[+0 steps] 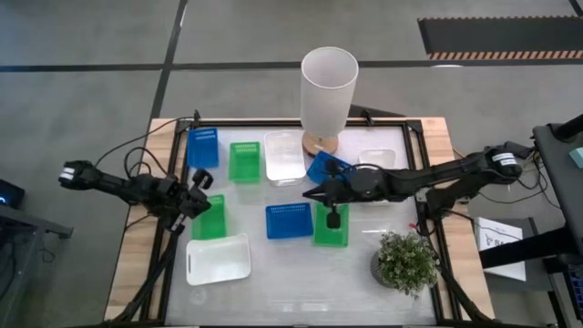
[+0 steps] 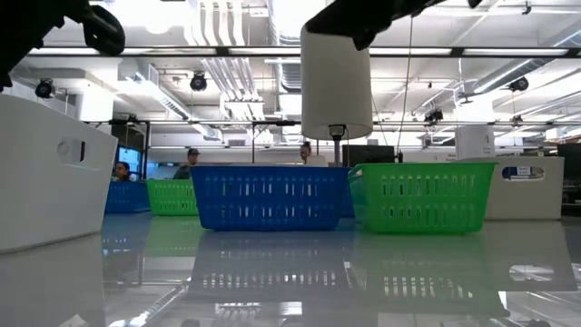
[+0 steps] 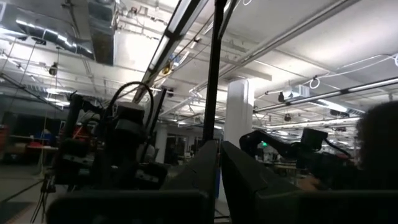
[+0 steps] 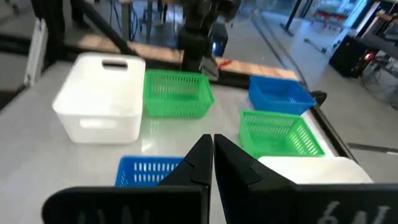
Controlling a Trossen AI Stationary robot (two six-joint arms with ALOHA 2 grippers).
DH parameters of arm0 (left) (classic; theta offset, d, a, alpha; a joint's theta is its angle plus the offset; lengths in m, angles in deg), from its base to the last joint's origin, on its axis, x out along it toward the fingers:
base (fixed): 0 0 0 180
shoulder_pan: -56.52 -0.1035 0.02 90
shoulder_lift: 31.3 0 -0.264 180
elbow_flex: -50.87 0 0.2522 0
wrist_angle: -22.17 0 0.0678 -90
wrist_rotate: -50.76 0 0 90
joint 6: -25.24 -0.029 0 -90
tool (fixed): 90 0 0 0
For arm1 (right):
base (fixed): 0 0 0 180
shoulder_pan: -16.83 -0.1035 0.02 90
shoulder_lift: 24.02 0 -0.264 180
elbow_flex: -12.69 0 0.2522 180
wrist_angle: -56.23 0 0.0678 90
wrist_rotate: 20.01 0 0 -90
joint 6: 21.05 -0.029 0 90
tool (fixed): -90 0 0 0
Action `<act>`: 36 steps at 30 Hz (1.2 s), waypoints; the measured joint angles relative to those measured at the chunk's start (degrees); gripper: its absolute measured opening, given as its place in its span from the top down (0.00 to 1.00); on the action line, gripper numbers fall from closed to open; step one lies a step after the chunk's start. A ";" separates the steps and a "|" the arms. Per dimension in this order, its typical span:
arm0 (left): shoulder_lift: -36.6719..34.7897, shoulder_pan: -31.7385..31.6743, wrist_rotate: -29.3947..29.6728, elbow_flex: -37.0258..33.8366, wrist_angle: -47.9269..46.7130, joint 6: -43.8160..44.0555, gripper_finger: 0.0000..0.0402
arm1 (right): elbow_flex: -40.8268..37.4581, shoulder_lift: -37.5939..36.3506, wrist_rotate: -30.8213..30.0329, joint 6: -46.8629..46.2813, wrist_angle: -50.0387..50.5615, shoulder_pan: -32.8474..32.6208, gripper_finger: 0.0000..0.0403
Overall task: Stack baskets by color
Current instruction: Stack the bottom blue bin on top of the right blue bin on the table
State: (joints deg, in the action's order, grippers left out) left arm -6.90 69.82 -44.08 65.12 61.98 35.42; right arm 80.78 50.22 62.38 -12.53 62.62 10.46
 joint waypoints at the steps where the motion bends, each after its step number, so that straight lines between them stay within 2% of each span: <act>1: 0.24 0.01 0.00 0.02 -0.02 0.01 0.98 | 1.12 1.03 0.02 0.27 1.23 0.00 0.98; 9: 1.01 0.00 0.45 0.09 -0.04 0.01 0.98 | 12.09 7.85 0.04 0.51 18.06 0.00 0.98; 12: 1.04 0.00 0.45 0.09 -0.03 0.00 0.98 | 15.35 10.29 0.05 0.58 23.18 -0.13 0.95; 21: 1.21 0.02 0.43 0.04 -0.10 0.07 0.98 | 19.90 15.91 -0.52 2.83 28.47 -0.12 0.71; 25: 1.99 0.02 0.44 0.04 -0.14 0.04 0.98 | 22.66 18.89 -6.64 3.92 31.43 -0.11 0.59; 27: 2.29 0.02 0.44 0.04 -0.09 0.02 0.98 | 24.43 20.21 -7.80 4.14 32.82 0.15 0.55; 31: 2.49 0.01 0.50 0.07 -0.10 0.00 0.98 | 27.25 22.65 -6.54 1.95 34.97 0.78 0.49; 36: 2.64 0.01 0.64 0.07 -0.05 -0.08 0.98 | 29.64 25.20 -5.29 -1.81 38.31 0.60 0.49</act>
State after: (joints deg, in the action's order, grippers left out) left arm -4.26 69.83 -43.44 65.19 61.93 35.34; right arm 110.42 75.42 57.09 -14.33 100.93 11.06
